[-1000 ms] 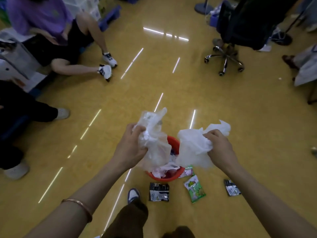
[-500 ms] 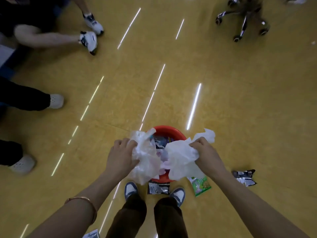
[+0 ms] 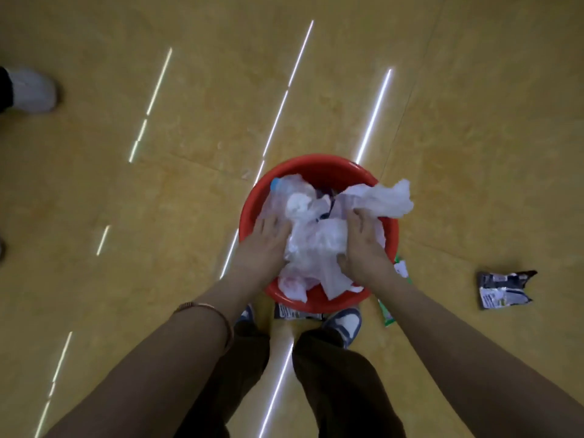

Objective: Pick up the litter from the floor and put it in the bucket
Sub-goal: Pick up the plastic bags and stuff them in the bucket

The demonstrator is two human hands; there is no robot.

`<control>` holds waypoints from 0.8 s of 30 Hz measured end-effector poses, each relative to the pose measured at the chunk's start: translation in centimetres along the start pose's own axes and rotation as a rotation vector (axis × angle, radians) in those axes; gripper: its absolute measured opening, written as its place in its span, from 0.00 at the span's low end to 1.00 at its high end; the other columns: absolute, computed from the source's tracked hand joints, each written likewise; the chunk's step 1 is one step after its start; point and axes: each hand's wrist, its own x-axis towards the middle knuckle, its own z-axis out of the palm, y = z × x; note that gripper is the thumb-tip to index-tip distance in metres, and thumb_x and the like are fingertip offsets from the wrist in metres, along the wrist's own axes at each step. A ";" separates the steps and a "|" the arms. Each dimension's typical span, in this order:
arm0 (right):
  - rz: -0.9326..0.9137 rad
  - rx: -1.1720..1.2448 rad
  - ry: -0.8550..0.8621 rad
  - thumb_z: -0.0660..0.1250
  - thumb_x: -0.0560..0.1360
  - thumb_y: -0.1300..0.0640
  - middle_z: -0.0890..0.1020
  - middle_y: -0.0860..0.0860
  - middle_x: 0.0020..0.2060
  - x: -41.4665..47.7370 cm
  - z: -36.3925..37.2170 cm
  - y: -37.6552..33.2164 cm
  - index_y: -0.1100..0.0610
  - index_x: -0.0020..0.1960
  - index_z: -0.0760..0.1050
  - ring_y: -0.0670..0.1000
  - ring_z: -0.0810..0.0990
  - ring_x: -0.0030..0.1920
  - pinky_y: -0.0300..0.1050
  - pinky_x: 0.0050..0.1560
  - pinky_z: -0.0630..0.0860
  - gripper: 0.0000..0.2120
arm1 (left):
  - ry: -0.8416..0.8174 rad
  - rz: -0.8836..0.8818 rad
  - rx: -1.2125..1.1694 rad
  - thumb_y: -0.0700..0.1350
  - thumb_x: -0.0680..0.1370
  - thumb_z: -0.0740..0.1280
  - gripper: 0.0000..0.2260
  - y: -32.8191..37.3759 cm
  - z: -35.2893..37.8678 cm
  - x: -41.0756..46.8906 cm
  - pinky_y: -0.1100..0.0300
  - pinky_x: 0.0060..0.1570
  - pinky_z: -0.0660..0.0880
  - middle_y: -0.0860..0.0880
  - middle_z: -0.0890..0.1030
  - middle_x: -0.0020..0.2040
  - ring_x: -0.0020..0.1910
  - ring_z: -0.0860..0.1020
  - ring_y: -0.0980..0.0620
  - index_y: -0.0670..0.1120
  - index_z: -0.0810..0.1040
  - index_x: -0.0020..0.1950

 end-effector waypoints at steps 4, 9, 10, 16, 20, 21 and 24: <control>0.021 -0.020 -0.247 0.62 0.77 0.55 0.47 0.58 0.76 1.2 3.1 0.4 0.61 0.76 0.50 0.60 0.51 0.76 0.53 0.72 0.58 0.33 | -0.035 0.131 0.039 0.44 0.75 0.67 0.24 -0.5 3.1 1.3 0.44 0.66 0.64 0.41 0.52 0.77 0.75 0.50 0.37 0.49 0.67 0.71; 0.003 -0.049 -0.401 0.56 0.79 0.56 0.70 0.62 0.65 3.8 4.4 1.3 0.64 0.68 0.66 0.60 0.71 0.65 0.49 0.62 0.68 0.21 | -0.180 0.165 0.013 0.38 0.79 0.58 0.22 -0.1 4.4 3.8 0.46 0.67 0.63 0.48 0.39 0.78 0.76 0.46 0.42 0.54 0.63 0.71; 0.020 -0.016 -0.437 0.54 0.78 0.58 0.75 0.63 0.60 4.5 4.9 1.7 0.66 0.64 0.70 0.61 0.74 0.60 0.48 0.58 0.70 0.19 | -0.176 0.188 0.005 0.37 0.78 0.58 0.23 0.0 5.0 4.1 0.47 0.66 0.64 0.48 0.39 0.78 0.77 0.46 0.43 0.54 0.62 0.72; 0.042 -0.263 -0.615 0.62 0.77 0.61 0.79 0.61 0.57 7.0 6.4 3.5 0.65 0.60 0.75 0.51 0.68 0.36 0.45 0.48 0.70 0.13 | -0.193 0.241 -0.014 0.35 0.78 0.60 0.23 2.3 7.6 6.8 0.50 0.67 0.64 0.50 0.39 0.78 0.76 0.47 0.40 0.53 0.65 0.69; 0.069 -0.496 -0.880 0.59 0.80 0.55 0.73 0.55 0.66 8.0 6.3 3.7 0.62 0.65 0.72 0.53 0.71 0.61 0.45 0.71 0.61 0.17 | -0.261 0.232 0.028 0.36 0.79 0.59 0.22 3.8 8.0 8.6 0.49 0.69 0.60 0.49 0.40 0.78 0.76 0.46 0.39 0.53 0.64 0.70; 0.057 -0.477 -0.866 0.58 0.80 0.53 0.70 0.54 0.69 8.1 6.5 4.0 0.61 0.67 0.70 0.52 0.67 0.67 0.44 0.72 0.58 0.19 | -0.275 0.226 0.033 0.36 0.79 0.58 0.22 4.2 8.0 8.8 0.49 0.68 0.60 0.49 0.40 0.78 0.76 0.46 0.38 0.53 0.64 0.70; 0.042 -0.400 -0.643 0.57 0.80 0.55 0.69 0.53 0.70 7.2 6.7 5.1 0.59 0.68 0.68 0.54 0.66 0.70 0.47 0.70 0.61 0.19 | -0.325 0.190 0.055 0.35 0.78 0.57 0.25 4.8 7.5 8.9 0.47 0.67 0.62 0.47 0.40 0.78 0.76 0.47 0.39 0.52 0.60 0.73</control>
